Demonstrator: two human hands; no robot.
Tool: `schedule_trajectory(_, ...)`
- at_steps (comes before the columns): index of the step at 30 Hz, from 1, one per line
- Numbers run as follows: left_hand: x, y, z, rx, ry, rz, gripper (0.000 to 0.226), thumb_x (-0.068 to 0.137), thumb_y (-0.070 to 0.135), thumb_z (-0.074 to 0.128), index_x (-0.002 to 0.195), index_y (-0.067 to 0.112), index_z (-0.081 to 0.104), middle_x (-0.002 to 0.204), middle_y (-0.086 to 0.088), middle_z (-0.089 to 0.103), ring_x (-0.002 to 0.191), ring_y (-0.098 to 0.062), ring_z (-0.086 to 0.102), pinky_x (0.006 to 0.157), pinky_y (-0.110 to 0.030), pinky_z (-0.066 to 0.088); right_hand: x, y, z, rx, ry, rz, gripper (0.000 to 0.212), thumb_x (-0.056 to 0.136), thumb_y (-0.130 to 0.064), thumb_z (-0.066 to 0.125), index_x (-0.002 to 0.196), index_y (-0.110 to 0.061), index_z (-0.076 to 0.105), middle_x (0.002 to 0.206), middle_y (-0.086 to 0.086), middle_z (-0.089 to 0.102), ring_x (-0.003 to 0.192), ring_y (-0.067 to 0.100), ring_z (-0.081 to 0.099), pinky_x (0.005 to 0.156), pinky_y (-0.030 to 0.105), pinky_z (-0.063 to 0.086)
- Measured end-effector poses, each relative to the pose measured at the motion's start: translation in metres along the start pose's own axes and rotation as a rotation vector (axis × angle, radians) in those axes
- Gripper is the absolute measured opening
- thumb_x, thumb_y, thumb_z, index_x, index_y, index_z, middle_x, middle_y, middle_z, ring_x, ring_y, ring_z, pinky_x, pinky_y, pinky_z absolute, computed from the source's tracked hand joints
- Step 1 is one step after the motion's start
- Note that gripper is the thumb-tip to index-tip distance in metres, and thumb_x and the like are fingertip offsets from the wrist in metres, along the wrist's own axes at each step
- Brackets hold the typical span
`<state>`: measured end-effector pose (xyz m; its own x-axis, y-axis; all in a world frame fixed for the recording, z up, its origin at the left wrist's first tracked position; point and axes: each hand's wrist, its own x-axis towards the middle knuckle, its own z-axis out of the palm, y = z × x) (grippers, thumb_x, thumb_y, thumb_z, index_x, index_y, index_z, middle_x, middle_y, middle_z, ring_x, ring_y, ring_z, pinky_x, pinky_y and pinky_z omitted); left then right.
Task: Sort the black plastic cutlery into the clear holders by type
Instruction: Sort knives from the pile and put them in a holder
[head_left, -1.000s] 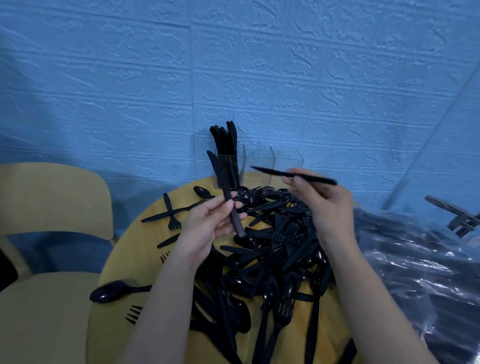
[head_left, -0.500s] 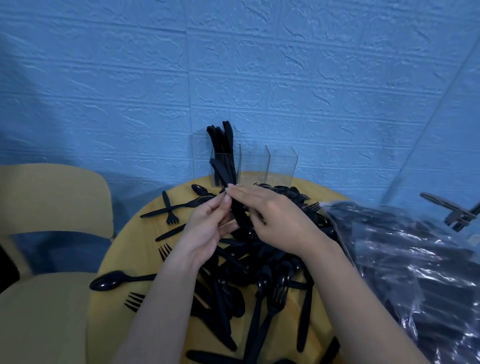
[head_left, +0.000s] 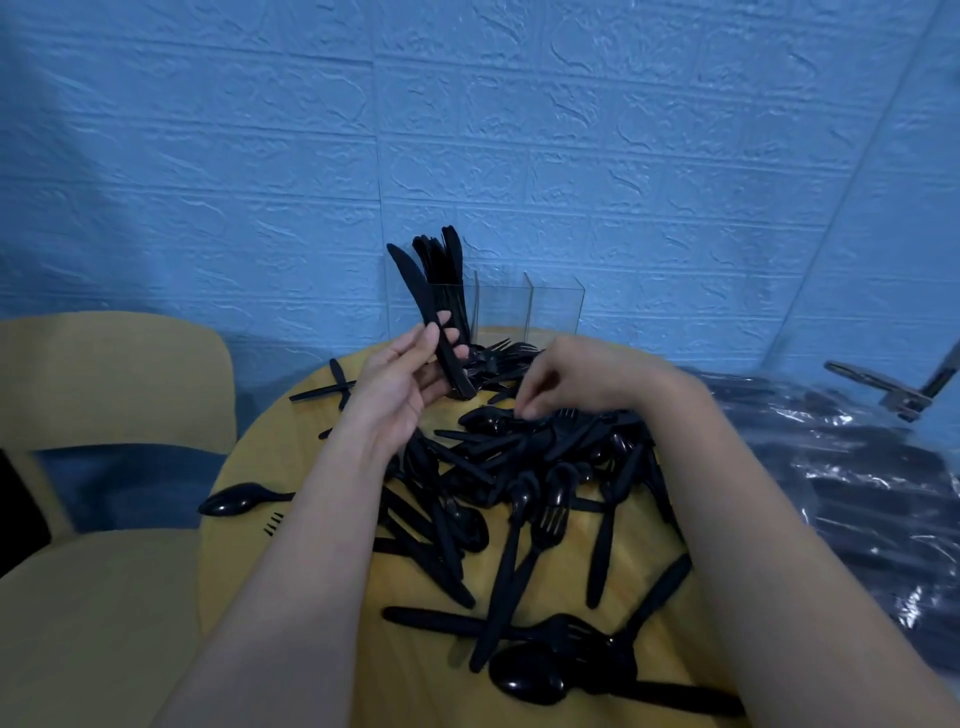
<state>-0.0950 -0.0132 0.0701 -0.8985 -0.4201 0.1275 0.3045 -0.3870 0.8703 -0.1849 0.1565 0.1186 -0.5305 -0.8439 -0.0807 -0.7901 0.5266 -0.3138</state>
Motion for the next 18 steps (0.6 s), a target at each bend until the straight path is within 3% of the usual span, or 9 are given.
schedule_trajectory(3,0.0,0.003,-0.001,0.002,-0.014,0.025,0.019,0.096,0.014,0.049,0.109,0.013,0.063,0.08,0.006,0.07,0.073,-0.006,0.069,0.061,-0.022,0.057,0.014,-0.008,0.021,-0.082,-0.107,-0.059,0.022,0.081,-0.026,0.073,0.103,-0.025,0.072,0.084,-0.023,0.054,0.079,-0.004,0.05,0.07,0.011,0.035)
schedule_trajectory(5,0.0,0.002,-0.002,0.008,-0.018,0.034,0.019,0.096,0.015,0.049,0.109,0.013,0.063,0.08,0.006,0.07,0.073,-0.006,0.069,0.062,-0.022,0.057,0.022,-0.011,0.034,-0.108,-0.137,-0.076,0.032,0.079,-0.029,0.075,0.11,-0.024,0.068,0.095,-0.014,0.051,0.087,0.004,0.048,0.073,0.017,0.037)
schedule_trajectory(9,0.001,0.0,-0.001,0.03,-0.029,0.034,0.019,0.096,0.014,0.049,0.108,0.014,0.064,0.078,0.007,0.071,0.073,-0.006,0.069,0.064,-0.023,0.058,0.026,-0.016,0.042,-0.044,-0.1,-0.074,0.043,0.078,-0.027,0.076,0.116,-0.017,0.059,0.103,-0.007,0.05,0.08,0.006,0.047,0.067,0.018,0.037)
schedule_trajectory(14,0.0,0.0,0.001,0.048,-0.054,0.031,0.019,0.096,0.014,0.049,0.109,0.013,0.063,0.079,0.007,0.071,0.073,-0.006,0.069,0.063,-0.022,0.057,0.025,-0.02,0.042,-0.063,-0.174,-0.053,0.041,0.08,-0.031,0.074,0.117,-0.02,0.059,0.104,-0.007,0.056,0.092,0.012,0.051,0.077,0.023,0.04)
schedule_trajectory(18,0.001,-0.001,0.001,0.064,-0.052,0.027,0.018,0.096,0.013,0.05,0.108,0.014,0.064,0.078,0.008,0.072,0.073,-0.006,0.069,0.065,-0.023,0.058,0.021,-0.024,0.039,-0.141,-0.287,-0.041,0.041,0.084,-0.025,0.068,0.124,-0.021,0.055,0.107,-0.006,0.05,0.095,0.014,0.049,0.077,0.024,0.039)
